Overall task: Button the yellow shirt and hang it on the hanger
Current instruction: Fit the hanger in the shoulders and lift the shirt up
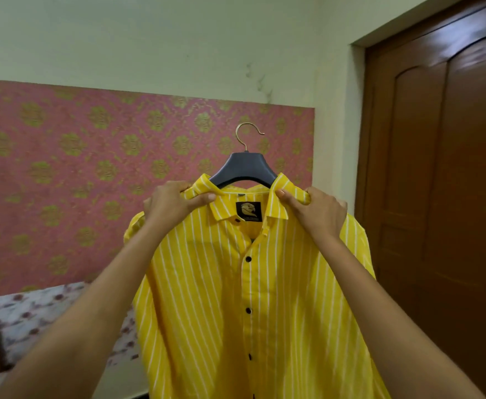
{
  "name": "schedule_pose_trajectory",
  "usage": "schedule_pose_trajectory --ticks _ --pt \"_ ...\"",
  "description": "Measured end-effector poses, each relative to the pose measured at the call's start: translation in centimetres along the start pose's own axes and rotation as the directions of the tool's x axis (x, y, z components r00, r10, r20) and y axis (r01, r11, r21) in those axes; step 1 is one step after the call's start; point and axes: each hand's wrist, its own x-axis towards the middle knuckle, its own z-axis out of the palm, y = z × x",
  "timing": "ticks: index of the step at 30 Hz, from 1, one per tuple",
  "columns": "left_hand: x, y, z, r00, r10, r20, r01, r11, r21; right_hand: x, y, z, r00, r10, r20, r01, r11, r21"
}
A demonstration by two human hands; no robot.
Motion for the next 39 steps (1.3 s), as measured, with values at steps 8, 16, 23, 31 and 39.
schedule_pose_trajectory --ticks 8,16,23,31,39 --pt "14.0 1.8 9.2 0.999 0.020 -0.047 -0.020 1.000 -0.002 14.0 5.1 7.6 0.998 -0.011 -0.065 0.009 0.999 -0.032" --pt "25.5 1.9 17.2 0.996 0.031 -0.087 -0.027 0.998 0.050 25.1 9.5 15.6 0.998 -0.023 -0.050 0.024 1.000 0.007" --pt "36.7 1.5 24.4 0.985 0.049 -0.165 -0.033 0.995 0.093 36.4 13.0 24.4 0.998 -0.055 -0.027 0.057 0.991 0.120" --pt "47.1 1.8 28.9 0.959 0.065 -0.275 -0.024 0.989 0.148 47.9 14.2 32.4 0.991 -0.104 -0.082 0.119 0.970 0.210" --pt "59.7 -1.5 32.6 0.918 0.119 -0.379 0.001 0.953 0.302 58.4 13.1 42.5 0.984 -0.081 -0.156 0.117 0.964 0.240"
